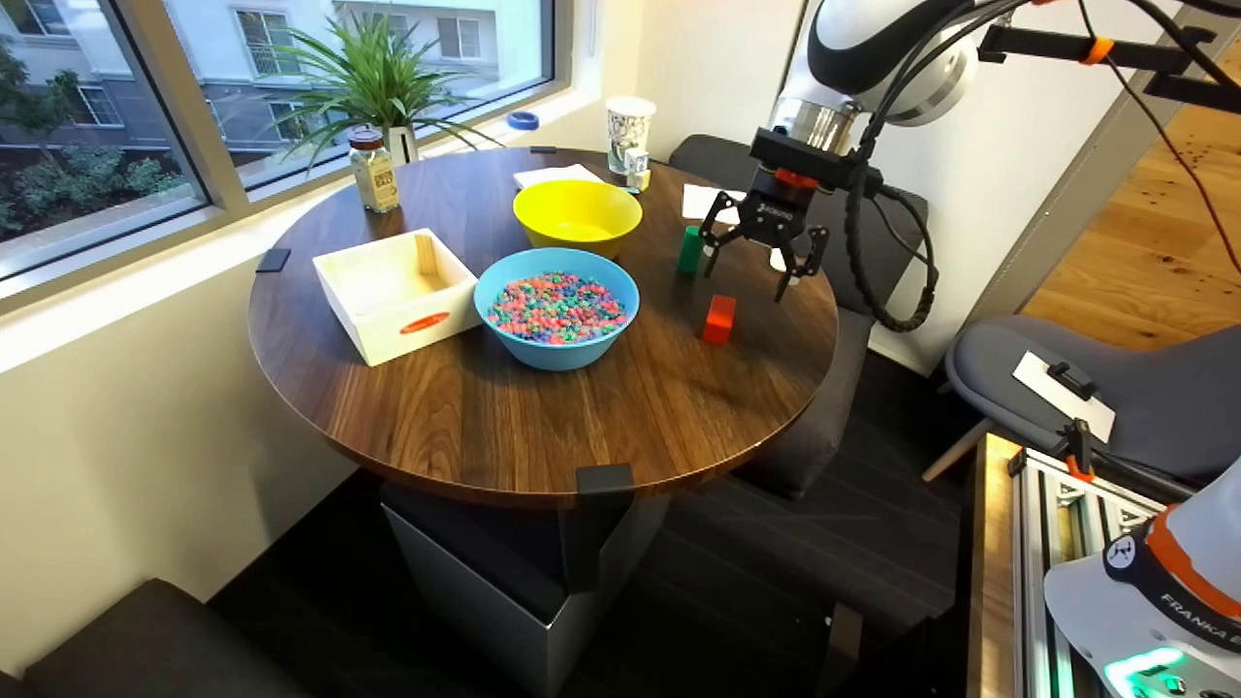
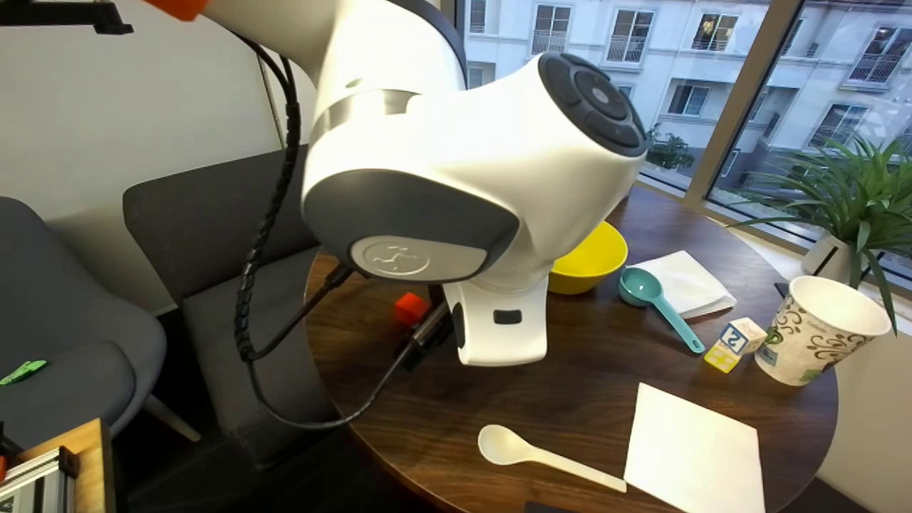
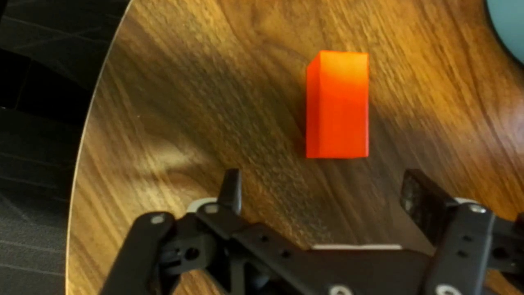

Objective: Set the orange block upright

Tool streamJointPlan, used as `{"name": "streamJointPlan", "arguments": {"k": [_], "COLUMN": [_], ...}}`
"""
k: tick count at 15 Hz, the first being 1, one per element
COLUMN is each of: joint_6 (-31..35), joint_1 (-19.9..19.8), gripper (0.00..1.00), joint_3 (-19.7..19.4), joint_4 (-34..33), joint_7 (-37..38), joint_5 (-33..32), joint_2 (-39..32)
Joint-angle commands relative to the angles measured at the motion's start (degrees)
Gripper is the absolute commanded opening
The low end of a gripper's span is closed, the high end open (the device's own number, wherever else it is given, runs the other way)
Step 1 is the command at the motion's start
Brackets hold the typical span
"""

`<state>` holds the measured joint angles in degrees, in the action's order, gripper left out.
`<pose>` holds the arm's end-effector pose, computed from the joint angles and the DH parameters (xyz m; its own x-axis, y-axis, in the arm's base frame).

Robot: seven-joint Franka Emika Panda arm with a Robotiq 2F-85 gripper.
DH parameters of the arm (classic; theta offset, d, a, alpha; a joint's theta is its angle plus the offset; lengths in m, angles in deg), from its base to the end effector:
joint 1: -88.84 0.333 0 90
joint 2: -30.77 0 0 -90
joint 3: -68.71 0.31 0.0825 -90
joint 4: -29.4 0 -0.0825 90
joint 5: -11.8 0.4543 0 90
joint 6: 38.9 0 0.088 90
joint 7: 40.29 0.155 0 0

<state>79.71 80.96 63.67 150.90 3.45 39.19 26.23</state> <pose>0.5906 -0.0914 0.2782 0.3206 -0.8692 -0.3764 -0.9470 -0.2859 -0.1462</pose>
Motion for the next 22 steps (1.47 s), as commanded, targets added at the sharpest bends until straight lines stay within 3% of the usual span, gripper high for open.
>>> {"name": "streamJointPlan", "arguments": {"k": [1,5,7,8,10,17,22], "joint_6": [-2.3,-4.4,-5.0,-5.5,-5.8,-6.8,-6.2], "joint_1": [0.7,0.9,1.0,1.0,1.1,1.1,2.4], "gripper": [1.0,1.0,0.92,0.72,0.63,0.08,0.08], "joint_3": [-0.3,-0.2,-0.1,-0.1,-0.1,-0.2,0.1], "joint_4": [-3.6,-5.3,-5.9,-6.2,-6.5,-7.4,-7.0], "joint_7": [0.4,0.3,0.3,0.2,0.3,0.3,1.5], "joint_5": [3.2,4.1,4.5,4.7,4.9,4.8,1.8], "joint_2": [-3.9,-6.1,-6.9,-7.2,-7.6,-7.5,-5.6]}}
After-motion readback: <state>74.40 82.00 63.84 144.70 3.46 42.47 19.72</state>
